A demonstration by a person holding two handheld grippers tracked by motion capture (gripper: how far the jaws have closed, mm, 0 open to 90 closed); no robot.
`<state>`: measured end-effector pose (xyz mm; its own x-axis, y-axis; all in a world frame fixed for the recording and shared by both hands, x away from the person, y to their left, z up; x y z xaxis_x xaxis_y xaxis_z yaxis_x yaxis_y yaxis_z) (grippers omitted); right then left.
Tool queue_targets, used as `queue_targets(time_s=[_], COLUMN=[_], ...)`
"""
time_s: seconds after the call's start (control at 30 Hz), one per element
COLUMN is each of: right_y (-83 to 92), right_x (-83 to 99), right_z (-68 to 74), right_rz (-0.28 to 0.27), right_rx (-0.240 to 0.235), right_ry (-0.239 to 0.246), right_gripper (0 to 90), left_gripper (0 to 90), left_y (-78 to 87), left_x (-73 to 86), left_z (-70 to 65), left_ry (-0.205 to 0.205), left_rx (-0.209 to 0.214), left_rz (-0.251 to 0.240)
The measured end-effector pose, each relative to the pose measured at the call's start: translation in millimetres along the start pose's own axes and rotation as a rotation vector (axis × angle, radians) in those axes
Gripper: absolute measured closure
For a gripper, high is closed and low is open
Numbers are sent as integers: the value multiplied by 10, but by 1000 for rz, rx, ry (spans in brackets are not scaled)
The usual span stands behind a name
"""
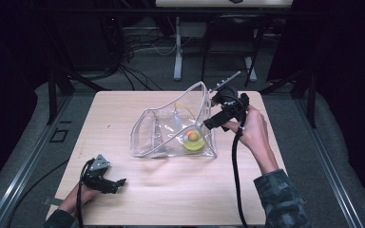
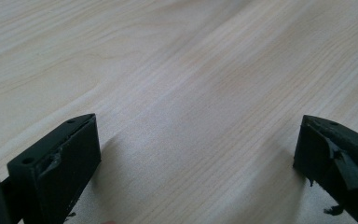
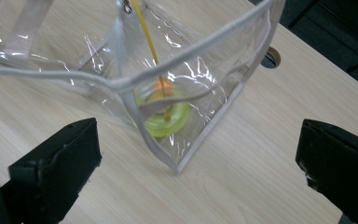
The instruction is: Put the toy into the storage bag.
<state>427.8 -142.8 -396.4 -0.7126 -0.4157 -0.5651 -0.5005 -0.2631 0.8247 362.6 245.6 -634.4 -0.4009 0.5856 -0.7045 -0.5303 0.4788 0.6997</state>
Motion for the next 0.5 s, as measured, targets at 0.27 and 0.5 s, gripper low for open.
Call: queue_targets(time_s=[0.27, 0.5], right_y=[17, -55], right_x=[372, 715], right_z=[-252, -437], right_rz=[-10, 6], right_rx=[10, 22], right_ry=[-49, -93], right_gripper=[0, 0], left_gripper=[2, 2], left_y=[2, 1], left_x=[0, 0], left_z=[0, 0], left_ry=[0, -1], left_rx=[4, 4], left_rz=[1, 1])
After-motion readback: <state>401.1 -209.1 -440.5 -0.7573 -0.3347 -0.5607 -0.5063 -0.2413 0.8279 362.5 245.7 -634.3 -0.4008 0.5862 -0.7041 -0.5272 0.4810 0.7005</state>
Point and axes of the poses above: each handheld gripper's, and its own axes: y roughly backward along the jaws, x roughly out of its underside, z roughly to its left, the point moved 6 cm from there along -y, roughly forward along the jaws, and after that the axes turned 9 degrees about -y, right-handed, at the moved point
